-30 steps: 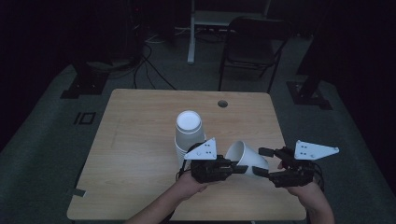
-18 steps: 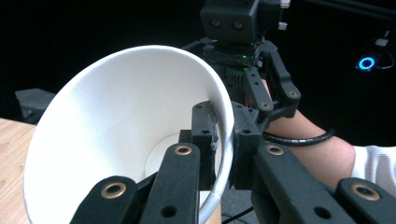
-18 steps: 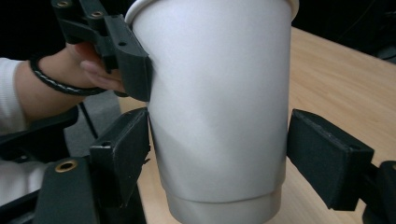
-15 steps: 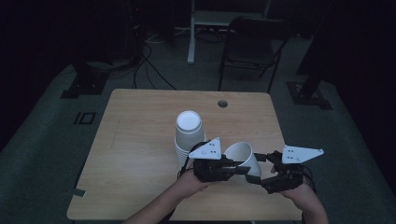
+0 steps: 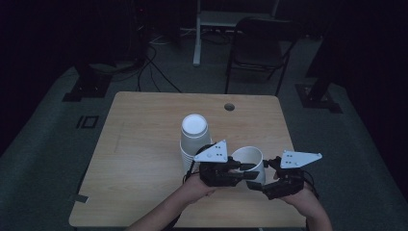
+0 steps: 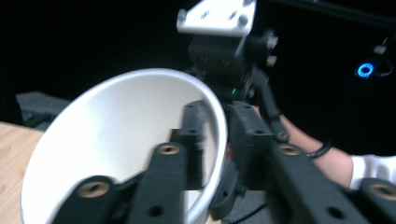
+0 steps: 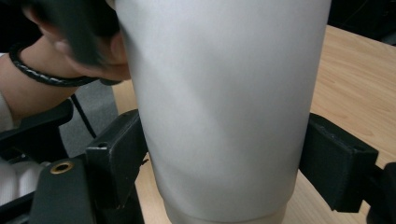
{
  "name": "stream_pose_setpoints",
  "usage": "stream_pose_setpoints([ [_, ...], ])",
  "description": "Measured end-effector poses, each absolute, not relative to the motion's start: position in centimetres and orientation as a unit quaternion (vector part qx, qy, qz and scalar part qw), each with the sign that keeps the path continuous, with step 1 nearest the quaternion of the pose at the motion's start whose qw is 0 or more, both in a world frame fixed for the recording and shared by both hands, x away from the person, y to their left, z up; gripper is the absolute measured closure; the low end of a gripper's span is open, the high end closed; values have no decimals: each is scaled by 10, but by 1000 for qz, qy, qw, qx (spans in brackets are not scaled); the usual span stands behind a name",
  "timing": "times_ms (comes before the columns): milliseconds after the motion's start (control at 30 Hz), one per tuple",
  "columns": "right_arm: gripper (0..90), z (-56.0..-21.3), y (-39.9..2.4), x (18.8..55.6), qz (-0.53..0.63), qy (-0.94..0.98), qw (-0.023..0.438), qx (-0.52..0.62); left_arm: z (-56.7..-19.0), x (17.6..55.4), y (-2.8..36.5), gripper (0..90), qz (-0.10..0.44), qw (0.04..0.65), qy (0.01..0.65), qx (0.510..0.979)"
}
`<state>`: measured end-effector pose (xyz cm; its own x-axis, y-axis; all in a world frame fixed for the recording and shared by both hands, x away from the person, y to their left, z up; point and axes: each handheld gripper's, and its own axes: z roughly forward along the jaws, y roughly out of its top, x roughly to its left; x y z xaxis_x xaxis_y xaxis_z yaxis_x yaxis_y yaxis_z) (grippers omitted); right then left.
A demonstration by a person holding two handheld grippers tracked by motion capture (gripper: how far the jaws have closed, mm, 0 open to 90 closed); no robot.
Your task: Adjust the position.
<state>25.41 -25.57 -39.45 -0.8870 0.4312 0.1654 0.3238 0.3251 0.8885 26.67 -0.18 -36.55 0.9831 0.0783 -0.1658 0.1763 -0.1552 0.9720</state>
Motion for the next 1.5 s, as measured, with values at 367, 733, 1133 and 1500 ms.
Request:
stream_pose_setpoints([
  [367,200,-388,-290,255,575,767,79,275,-356,261,22,566,13,662,143,736],
  [733,201,-379,-279,248,594,762,72,247,-358,262,10,557,61,632,167,754],
  [1133,205,-390,-265,252,576,777,63,245,-354,260,5,552,33,638,125,759],
  [1500,207,-391,-271,258,572,771,80,269,-345,252,16,176,74,628,149,760],
])
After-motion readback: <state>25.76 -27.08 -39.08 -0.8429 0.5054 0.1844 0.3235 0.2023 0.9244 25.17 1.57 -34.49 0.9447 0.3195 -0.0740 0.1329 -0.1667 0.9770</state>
